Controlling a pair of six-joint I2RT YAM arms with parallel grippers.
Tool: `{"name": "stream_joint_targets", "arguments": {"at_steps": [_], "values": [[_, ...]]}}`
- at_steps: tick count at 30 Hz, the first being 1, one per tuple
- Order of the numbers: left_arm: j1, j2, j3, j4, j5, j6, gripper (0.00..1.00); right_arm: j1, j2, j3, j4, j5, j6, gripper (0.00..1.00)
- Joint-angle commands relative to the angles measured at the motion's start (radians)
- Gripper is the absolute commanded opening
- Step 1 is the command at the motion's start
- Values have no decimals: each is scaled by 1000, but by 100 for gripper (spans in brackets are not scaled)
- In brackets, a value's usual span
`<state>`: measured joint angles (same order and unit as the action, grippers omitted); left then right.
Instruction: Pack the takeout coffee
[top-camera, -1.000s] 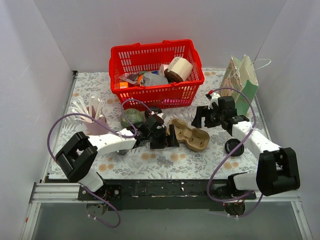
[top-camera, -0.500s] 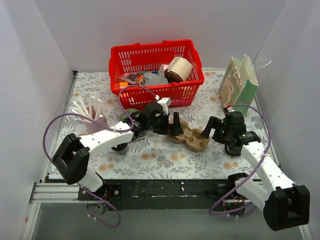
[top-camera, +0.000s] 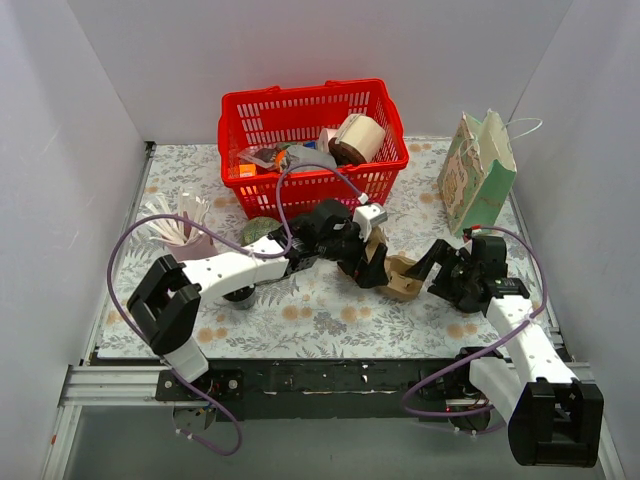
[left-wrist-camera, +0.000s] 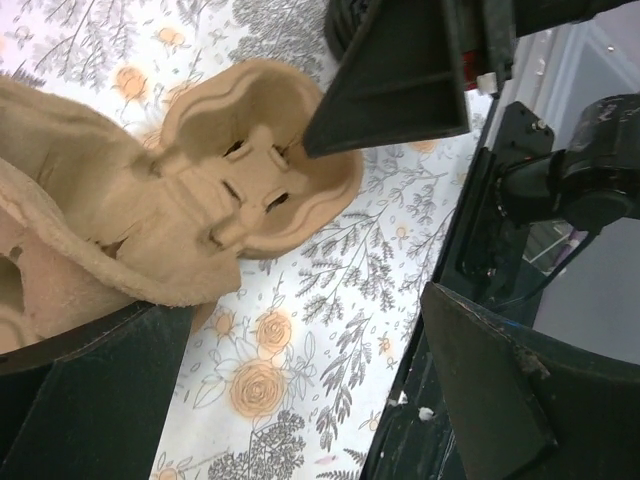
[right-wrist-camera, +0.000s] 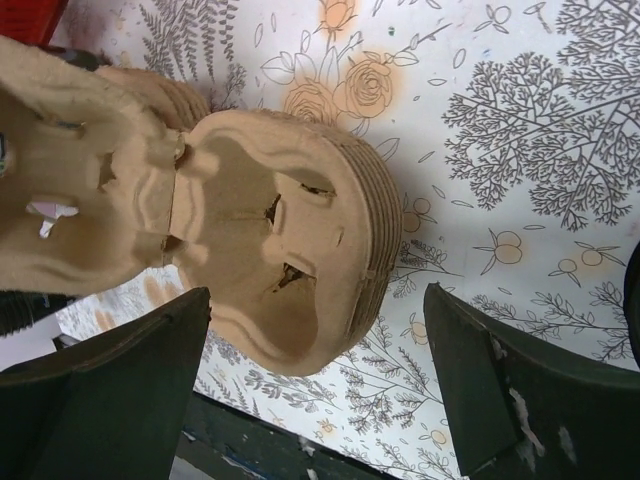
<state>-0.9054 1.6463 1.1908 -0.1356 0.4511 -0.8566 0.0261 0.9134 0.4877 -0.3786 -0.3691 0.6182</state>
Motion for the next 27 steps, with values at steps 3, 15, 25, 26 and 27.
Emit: {"name": "stream_joint_targets", "arguments": {"at_steps": [3, 15, 25, 26, 27], "values": [[5, -114, -48, -103, -202, -30, 98, -6, 11, 40, -25, -24, -112, 93], [5, -379, -221, -153, -325, -162, 98, -3, 198, 46, 150, -22, -94, 68], [5, -260, -131, -9, -138, 30, 98, 115, 447, 305, -106, -19, -349, 43], [5, -228, -120, -6, -103, 45, 98, 120, 471, 349, -129, -18, -398, 37], [5, -214, -96, -7, -88, 80, 98, 121, 511, 370, -166, -19, -414, 33]]}}
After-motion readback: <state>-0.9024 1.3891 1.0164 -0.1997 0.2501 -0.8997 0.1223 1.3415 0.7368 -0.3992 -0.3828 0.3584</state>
